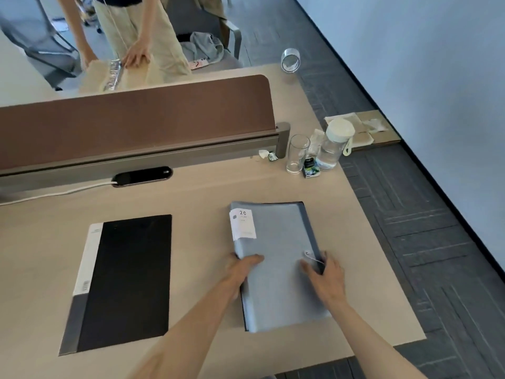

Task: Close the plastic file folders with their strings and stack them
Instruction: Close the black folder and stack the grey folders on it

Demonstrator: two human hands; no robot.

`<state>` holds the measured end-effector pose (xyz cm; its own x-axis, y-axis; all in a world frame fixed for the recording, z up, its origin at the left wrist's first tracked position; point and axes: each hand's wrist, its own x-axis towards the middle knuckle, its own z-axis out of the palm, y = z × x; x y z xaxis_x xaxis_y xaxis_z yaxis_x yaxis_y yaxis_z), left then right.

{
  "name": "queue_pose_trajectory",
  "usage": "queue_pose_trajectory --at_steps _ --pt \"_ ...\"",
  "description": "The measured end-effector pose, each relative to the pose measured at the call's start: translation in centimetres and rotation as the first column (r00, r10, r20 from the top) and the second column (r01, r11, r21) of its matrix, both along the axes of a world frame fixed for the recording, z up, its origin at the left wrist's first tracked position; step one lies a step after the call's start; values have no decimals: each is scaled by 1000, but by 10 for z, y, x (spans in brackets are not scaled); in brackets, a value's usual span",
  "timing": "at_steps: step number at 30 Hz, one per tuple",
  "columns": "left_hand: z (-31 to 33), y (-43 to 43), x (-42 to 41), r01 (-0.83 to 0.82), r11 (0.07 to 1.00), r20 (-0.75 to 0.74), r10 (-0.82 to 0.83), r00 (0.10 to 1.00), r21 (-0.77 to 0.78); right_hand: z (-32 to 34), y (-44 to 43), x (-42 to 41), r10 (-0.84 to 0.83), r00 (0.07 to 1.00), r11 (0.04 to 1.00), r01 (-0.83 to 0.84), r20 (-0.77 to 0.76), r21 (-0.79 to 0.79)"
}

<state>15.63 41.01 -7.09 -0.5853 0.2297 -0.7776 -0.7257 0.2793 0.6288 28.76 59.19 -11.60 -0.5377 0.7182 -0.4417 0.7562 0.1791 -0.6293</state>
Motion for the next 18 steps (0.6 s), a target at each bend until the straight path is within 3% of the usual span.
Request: queue_pose_trajectory --at_steps 5,9,18 --pt "34 -18 -4 48 995 -84 -41 996 90 3 6 -3 -124 988 977 104 -96 -186" --pt "53 -56 -15 4 996 -117 6 993 87 34 -14 -39 -179 955 897 60 -236 -438" --pt "76 -200 -34 -260 958 -227 281 932 119 62 -126 -127 253 924 860 -351 -288 -370"
